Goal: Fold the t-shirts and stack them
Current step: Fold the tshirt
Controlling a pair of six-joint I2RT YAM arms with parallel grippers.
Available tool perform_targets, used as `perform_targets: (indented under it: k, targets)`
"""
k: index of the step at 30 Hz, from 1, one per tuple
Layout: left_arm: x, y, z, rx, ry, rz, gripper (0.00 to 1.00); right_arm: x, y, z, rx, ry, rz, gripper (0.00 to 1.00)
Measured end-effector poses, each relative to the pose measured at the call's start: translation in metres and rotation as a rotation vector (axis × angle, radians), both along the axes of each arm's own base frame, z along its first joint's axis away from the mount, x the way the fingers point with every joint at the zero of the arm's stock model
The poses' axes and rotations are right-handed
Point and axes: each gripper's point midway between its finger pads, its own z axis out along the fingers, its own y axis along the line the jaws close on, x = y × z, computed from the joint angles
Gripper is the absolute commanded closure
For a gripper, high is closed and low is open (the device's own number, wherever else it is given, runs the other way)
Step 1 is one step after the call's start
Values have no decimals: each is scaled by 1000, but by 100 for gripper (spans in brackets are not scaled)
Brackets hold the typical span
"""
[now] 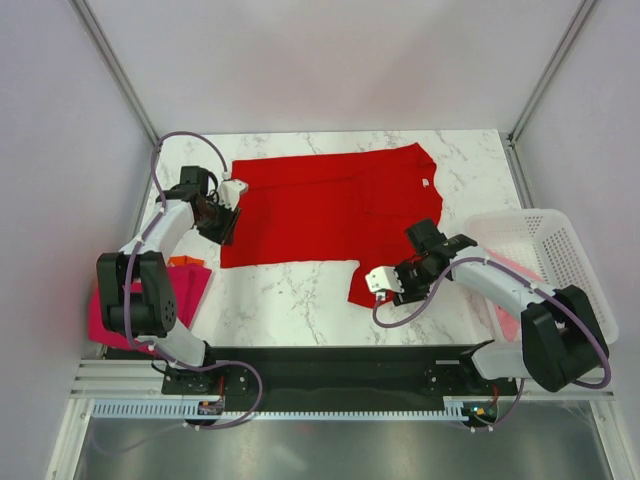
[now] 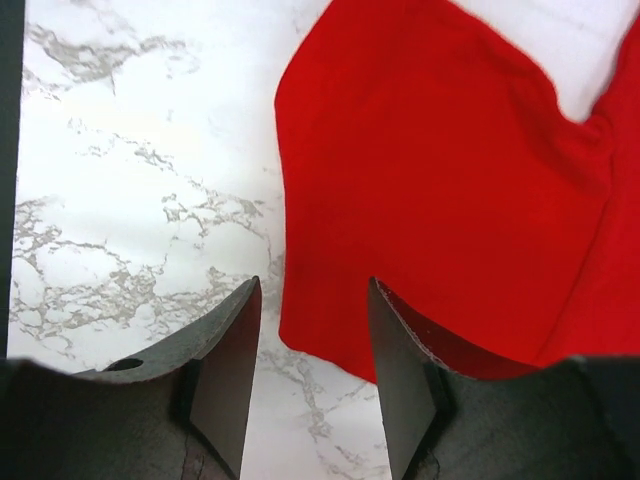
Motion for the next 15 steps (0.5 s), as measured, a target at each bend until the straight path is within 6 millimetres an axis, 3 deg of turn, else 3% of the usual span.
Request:
perform_targets:
  k: [7,15]
  targets:
    - [1,3,-11,19,28,-10,63,3,18,5,24,-3,46,49]
    - [1,3,-12,20,32,-13,64,-4,24,-2,8,27,76,51]
